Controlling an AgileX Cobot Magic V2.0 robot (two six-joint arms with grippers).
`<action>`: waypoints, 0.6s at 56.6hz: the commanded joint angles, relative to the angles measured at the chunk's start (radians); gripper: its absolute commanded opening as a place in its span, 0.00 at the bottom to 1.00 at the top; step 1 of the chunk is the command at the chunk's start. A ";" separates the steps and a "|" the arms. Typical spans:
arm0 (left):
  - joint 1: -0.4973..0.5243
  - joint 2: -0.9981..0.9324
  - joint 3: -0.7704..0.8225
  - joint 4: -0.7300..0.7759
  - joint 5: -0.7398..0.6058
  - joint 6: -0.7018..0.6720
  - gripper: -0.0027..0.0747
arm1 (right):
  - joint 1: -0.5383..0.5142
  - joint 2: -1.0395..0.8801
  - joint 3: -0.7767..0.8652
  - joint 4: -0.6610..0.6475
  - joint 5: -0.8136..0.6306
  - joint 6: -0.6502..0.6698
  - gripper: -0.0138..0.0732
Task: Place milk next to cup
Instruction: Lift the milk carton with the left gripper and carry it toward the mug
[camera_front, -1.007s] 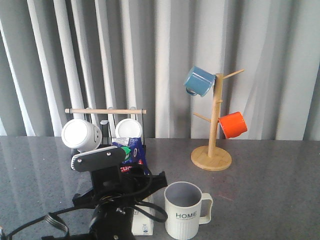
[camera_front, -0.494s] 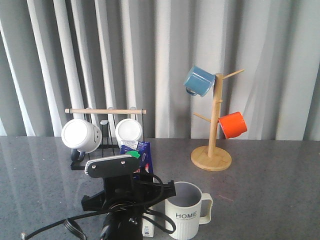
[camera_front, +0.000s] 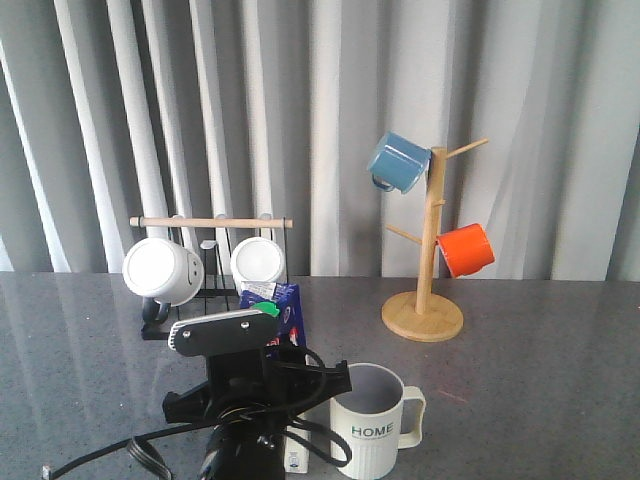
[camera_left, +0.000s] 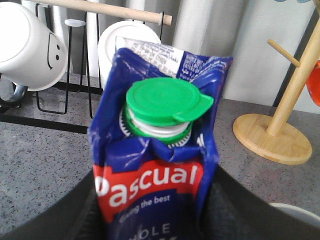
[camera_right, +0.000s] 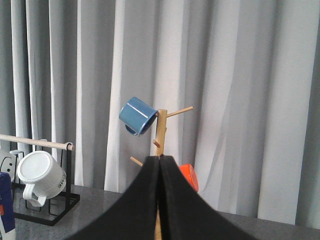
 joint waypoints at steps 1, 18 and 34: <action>-0.003 -0.035 -0.020 -0.009 -0.003 -0.004 0.12 | -0.005 0.000 -0.026 -0.004 -0.066 -0.007 0.15; -0.003 -0.047 -0.020 -0.057 0.024 0.057 0.88 | -0.005 0.000 -0.026 -0.004 -0.066 -0.007 0.15; -0.003 -0.144 -0.020 -0.085 0.089 0.180 0.96 | -0.005 0.000 -0.026 -0.004 -0.066 -0.007 0.15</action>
